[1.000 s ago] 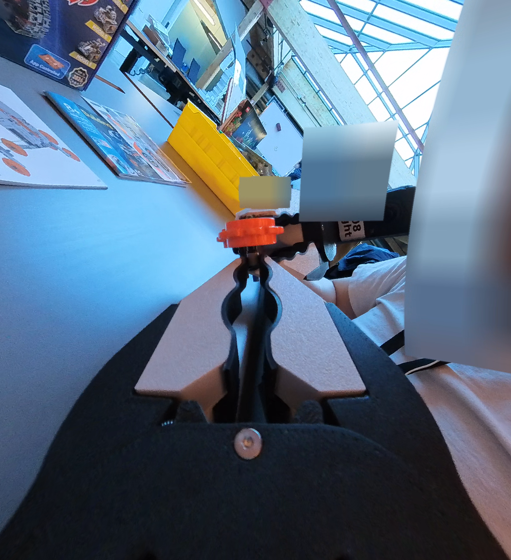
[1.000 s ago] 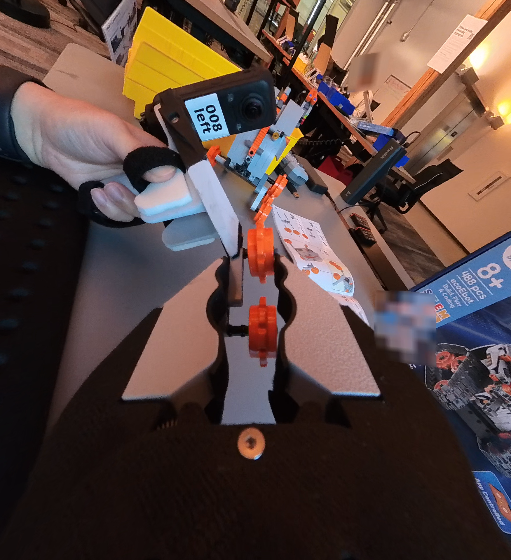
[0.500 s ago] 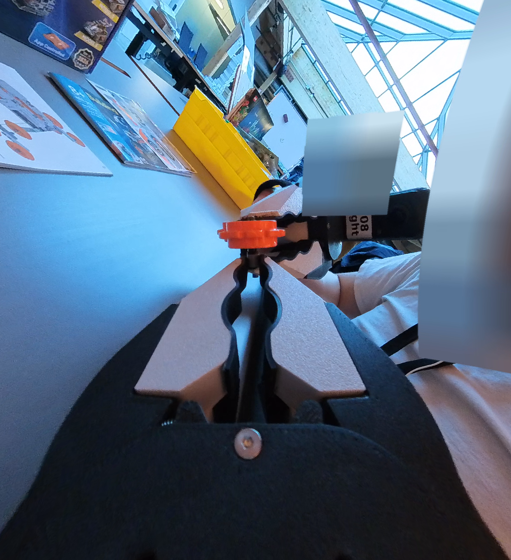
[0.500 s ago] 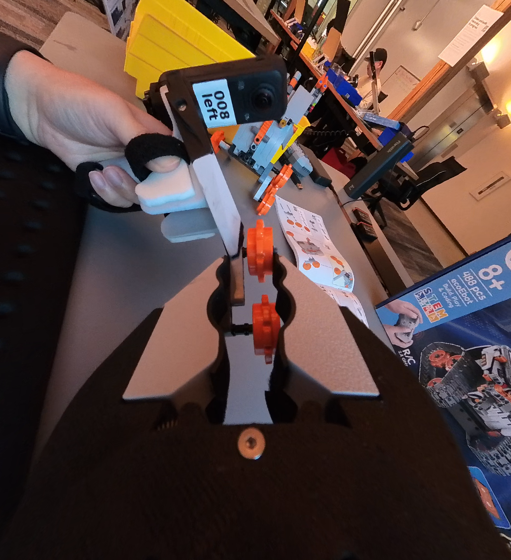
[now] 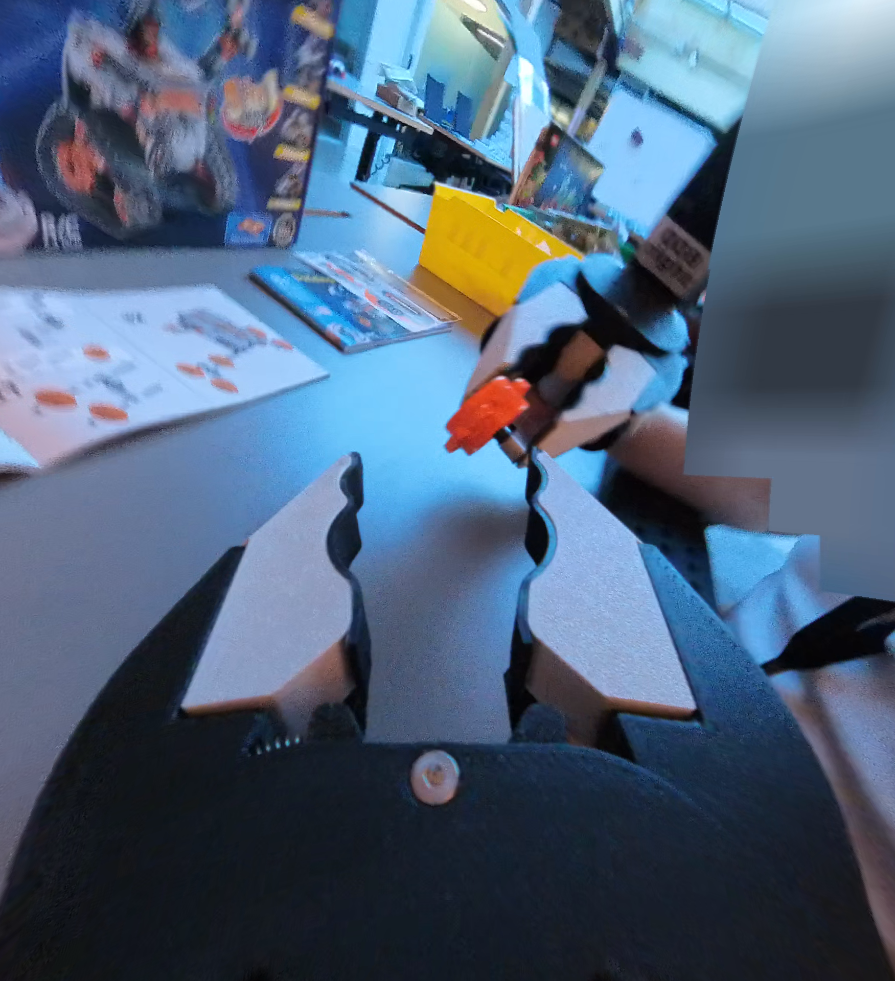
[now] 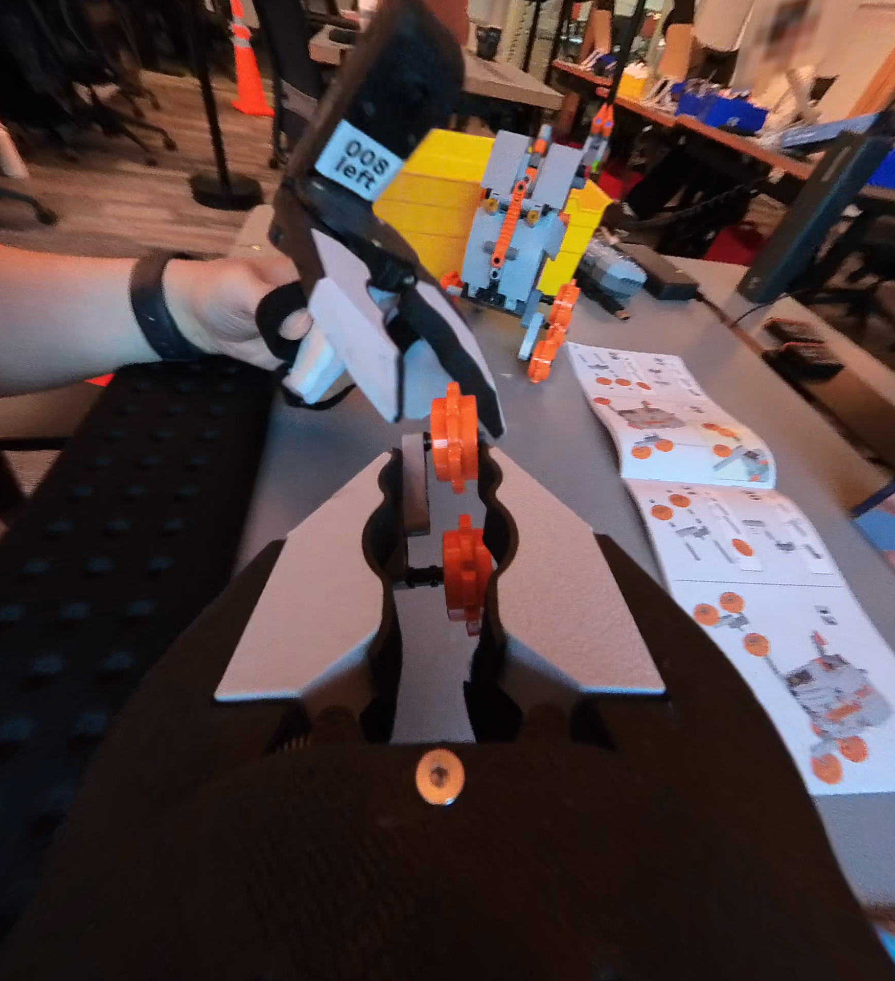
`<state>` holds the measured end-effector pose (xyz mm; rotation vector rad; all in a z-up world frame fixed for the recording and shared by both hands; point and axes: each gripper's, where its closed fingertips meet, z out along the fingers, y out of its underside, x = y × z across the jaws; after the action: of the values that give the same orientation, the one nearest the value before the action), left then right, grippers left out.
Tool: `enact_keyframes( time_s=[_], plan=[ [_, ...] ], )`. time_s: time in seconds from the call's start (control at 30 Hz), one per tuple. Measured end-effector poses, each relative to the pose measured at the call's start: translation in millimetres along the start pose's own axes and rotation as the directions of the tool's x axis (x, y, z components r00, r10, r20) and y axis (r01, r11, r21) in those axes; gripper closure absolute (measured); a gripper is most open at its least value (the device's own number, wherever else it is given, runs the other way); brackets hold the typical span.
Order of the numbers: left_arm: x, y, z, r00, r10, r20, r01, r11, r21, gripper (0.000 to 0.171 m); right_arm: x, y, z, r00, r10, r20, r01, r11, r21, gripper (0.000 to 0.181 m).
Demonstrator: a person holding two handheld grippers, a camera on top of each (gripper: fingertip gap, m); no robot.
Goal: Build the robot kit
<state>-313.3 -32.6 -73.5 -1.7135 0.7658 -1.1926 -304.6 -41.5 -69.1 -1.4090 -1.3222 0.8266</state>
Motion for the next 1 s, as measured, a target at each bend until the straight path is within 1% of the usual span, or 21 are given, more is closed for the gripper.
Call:
enact_keyframes(
  time_s=[0.07,0.1,0.17,0.27,0.33,0.37,0.43,0.5,0.63,0.7,0.77,0.83,0.93,1.0],
  plan=[
    [11.9,1.0,1.3,0.981,0.194,0.018,-0.194,0.981,-0.020,0.116,-3.9,-0.2,-2.4,0.997,0.041,0.065,-0.042,0.999,0.013,0.154],
    [17.2,2.9,3.3,0.964,0.265,0.021,-0.264,0.964,-0.034,0.116,-6.0,0.0,-3.5,0.994,0.054,0.093,-0.056,0.998,0.015,0.154],
    [26.0,7.2,6.3,0.940,0.342,0.004,-0.341,0.938,-0.057,0.122,-11.5,0.6,-6.1,0.987,0.057,0.150,-0.060,0.998,0.015,0.154],
    [32.9,5.5,5.8,0.926,0.378,-0.012,-0.378,0.925,-0.030,0.125,-21.8,4.3,-9.1,0.977,0.022,0.214,-0.021,1.000,-0.006,0.154],
    [40.1,6.2,4.7,0.905,0.424,-0.032,-0.425,0.905,-0.020,0.134,-25.9,7.1,-9.7,0.972,0.006,0.235,-0.002,1.000,-0.021,0.154],
    [41.5,8.6,4.8,0.891,0.453,-0.033,-0.454,0.891,-0.029,0.136,-28.4,7.4,-10.2,0.969,0.001,0.249,0.004,1.000,-0.022,0.154],
    [42.9,14.2,5.3,0.870,0.492,-0.038,-0.493,0.868,-0.051,0.135,-31.9,7.4,-10.9,0.963,-0.006,0.271,0.012,1.000,-0.017,0.154],
    [45.8,17.5,5.8,0.862,0.505,-0.055,-0.507,0.860,-0.058,0.133,-32.5,8.8,-11.3,0.961,-0.009,0.277,0.015,1.000,-0.021,0.154],
    [48.7,18.8,6.7,0.831,0.554,-0.048,-0.556,0.829,-0.058,0.143,-35.3,9.8,-11.4,0.953,0.004,0.304,0.002,1.000,-0.021,0.154],
    [48.8,21.1,7.9,0.818,0.573,-0.045,-0.575,0.815,-0.067,0.140,-37.3,10.8,-10.9,0.950,0.000,0.313,0.008,1.000,-0.025,0.154],
    [47.2,21.8,9.3,0.809,0.587,-0.031,-0.588,0.805,-0.079,0.128,-38.7,11.4,-10.1,0.948,-0.006,0.318,0.015,1.000,-0.025,0.154],
    [48.0,20.9,8.4,0.791,0.611,-0.024,-0.611,0.788,-0.073,0.136,-39.2,12.4,-9.9,0.948,-0.017,0.317,0.028,0.999,-0.029,0.154],
    [51.6,21.6,7.9,0.772,0.635,-0.032,-0.635,0.770,-0.063,0.142,-39.0,10.8,-10.4,0.950,-0.043,0.310,0.051,0.999,-0.017,0.154],
    [51.2,23.5,8.7,0.767,0.641,-0.033,-0.641,0.764,-0.073,0.140,-40.2,10.8,-10.8,0.948,-0.068,0.311,0.075,0.997,-0.012,0.154]
  ],
)
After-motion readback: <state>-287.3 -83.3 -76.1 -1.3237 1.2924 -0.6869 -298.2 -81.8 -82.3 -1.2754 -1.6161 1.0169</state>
